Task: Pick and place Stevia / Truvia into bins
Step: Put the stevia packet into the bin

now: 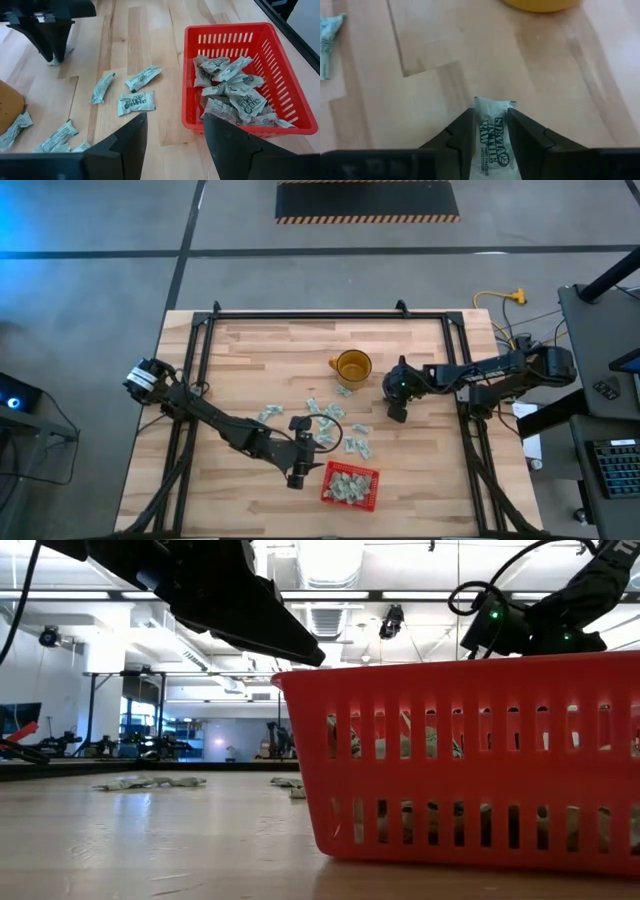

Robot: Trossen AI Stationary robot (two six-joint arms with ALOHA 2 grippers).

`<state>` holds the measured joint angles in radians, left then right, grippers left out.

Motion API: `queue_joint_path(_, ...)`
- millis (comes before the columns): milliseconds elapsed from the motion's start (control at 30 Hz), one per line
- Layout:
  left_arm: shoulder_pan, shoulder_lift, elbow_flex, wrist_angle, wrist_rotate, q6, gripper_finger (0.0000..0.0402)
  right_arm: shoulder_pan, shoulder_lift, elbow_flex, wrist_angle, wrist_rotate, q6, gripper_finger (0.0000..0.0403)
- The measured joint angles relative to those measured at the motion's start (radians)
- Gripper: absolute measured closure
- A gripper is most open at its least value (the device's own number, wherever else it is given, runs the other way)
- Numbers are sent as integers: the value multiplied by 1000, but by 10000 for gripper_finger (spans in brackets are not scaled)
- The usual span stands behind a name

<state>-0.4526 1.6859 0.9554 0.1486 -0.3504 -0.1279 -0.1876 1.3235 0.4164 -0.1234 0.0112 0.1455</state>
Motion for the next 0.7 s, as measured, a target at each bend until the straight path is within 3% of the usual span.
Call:
queue_joint_path(467,0,0,-18,0,0,-25,224,0,-13,0,0,7,-52,386)
queue_joint_path(700,0,0,-24,0,1,-26,224,58,-94,23,-7,4,-51,393)
